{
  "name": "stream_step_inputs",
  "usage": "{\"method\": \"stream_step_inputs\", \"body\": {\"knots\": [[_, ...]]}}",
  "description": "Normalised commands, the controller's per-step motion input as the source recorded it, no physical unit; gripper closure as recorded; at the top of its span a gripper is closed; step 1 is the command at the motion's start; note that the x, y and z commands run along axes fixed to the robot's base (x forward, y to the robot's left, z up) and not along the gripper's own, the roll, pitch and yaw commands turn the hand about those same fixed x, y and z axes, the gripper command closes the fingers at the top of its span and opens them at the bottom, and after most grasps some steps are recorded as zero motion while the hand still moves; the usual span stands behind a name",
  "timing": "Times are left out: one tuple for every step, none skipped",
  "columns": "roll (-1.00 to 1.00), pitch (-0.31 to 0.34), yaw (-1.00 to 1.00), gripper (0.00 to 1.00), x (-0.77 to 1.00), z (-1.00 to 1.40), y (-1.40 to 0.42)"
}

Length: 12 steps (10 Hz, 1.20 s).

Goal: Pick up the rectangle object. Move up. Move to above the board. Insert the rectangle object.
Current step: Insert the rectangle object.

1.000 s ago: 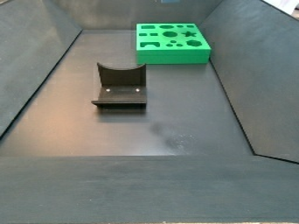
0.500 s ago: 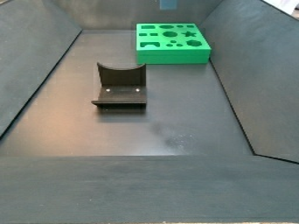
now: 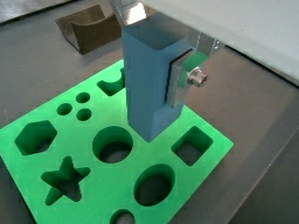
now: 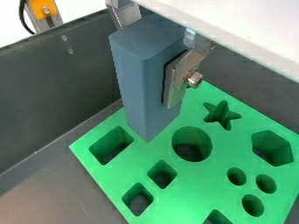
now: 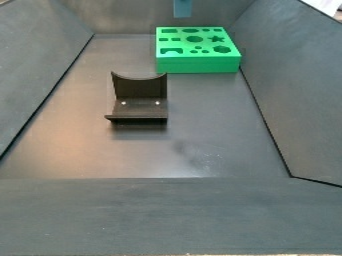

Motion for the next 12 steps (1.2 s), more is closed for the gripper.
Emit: {"method": "stream_step_inputs", "body": {"knots": [[0.05,-0.170,0.00,1.00,0.01,-0.68,-0.49],[0.01,-0.196,0.00,1.00,0.00,-0.64,-0.38],[0.00,-0.189,0.00,1.00,0.00,-0.56,-0.24],[0.00,-0.144,0.11,1.00,0.10,-0.49,-0.20],[-0.03,-0.103,0.17,1.00,0.23,-0.50,-0.09],[-0.03,-0.091,0.11,1.00,0.15,-0.33,-0.03],[0.00,-0.020,0.17,1.00,0.26,-0.16,-0.06],[0.00,0.000,0.17,1.00,0.53,0.00,-0.20],[0.01,0.036,0.13,1.00,0.53,0.03,-0.31],[0.01,0.036,0.13,1.00,0.52,0.00,-0.34],[0.02,0.000,0.10,1.00,0.35,-0.01,-0.28],[0.00,0.000,0.00,1.00,0.20,-0.06,-0.13]]}}
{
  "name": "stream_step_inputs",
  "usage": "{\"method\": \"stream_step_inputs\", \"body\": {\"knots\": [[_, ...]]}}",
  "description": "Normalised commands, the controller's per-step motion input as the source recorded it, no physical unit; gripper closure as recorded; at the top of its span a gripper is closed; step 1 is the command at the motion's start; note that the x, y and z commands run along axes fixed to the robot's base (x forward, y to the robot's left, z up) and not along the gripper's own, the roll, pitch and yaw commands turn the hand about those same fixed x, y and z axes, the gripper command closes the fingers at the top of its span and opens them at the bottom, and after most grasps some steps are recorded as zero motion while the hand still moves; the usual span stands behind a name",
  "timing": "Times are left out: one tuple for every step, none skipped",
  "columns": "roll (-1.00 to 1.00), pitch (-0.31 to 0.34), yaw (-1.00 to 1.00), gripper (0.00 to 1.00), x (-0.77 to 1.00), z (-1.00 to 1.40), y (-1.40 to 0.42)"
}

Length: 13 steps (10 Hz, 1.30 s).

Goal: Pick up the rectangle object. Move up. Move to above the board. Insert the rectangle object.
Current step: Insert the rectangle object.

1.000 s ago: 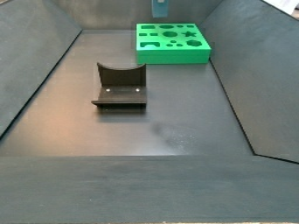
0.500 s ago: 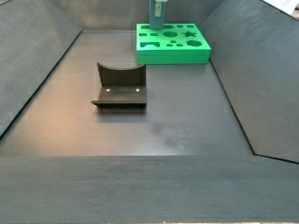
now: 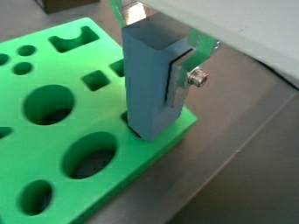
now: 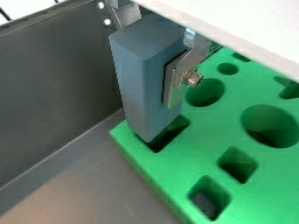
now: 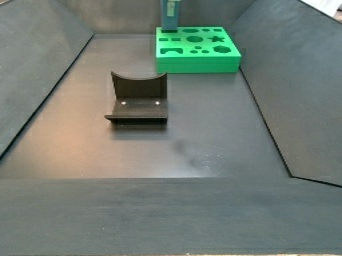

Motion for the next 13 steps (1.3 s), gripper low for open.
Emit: {"method": "stream_step_inputs", "body": {"knots": [[0.05,0.000,0.00,1.00,0.00,-0.09,0.00],[0.12,0.000,0.00,1.00,0.00,-0.11,0.13],[0.12,0.000,0.00,1.00,-0.04,-0.10,0.17],[0.11,0.000,-0.01,1.00,0.00,-0.03,0.16],[0.11,0.000,-0.04,1.00,0.00,0.00,0.15],[0.07,0.000,-0.02,1.00,0.00,-0.06,0.11],[0.23,-0.006,0.00,1.00,-0.09,-0.22,0.00],[0.14,0.000,-0.01,1.00,0.00,-0.18,0.00],[0.29,-0.030,0.00,1.00,-0.05,-0.39,0.00],[0.45,-0.101,0.00,1.00,-0.10,-0.45,-0.13],[0.39,-0.113,-0.01,1.00,0.00,-0.55,-0.25],[0.30,-0.111,-0.15,1.00,0.12,-0.76,-0.46],[0.26,-0.116,-0.11,1.00,0.10,-0.87,-0.52]]}}
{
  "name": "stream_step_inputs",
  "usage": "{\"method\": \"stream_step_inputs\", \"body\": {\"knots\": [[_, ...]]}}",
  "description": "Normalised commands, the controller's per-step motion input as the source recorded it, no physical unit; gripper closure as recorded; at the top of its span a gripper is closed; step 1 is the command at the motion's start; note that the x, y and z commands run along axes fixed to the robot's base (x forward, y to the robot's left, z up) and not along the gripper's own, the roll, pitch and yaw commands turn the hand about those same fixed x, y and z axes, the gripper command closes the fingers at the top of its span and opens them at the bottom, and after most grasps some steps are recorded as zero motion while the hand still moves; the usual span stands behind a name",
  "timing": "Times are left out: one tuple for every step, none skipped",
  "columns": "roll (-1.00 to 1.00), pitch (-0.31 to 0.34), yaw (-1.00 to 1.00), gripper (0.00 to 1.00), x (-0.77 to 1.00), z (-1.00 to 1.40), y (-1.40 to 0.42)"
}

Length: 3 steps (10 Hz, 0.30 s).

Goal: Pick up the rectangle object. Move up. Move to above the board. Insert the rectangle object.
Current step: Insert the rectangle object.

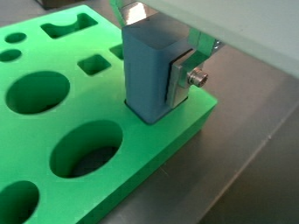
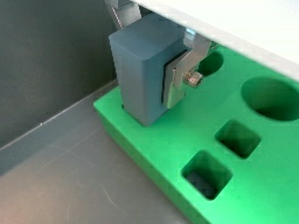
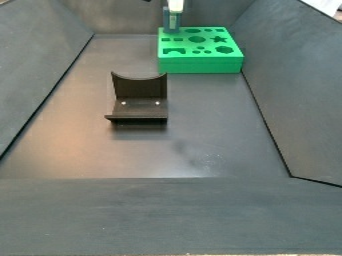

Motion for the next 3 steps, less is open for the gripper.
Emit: {"method": "stream_step_inputs", "body": {"knots": [[0.19,-0.127,-0.04,1.00,0.04,-0.95,-0.56],[0.01,0.020,0.00,1.00,0.00,0.00,-0.02],[0.00,-0.013,0.00,1.00,0.00,0.00,0.00]]}}
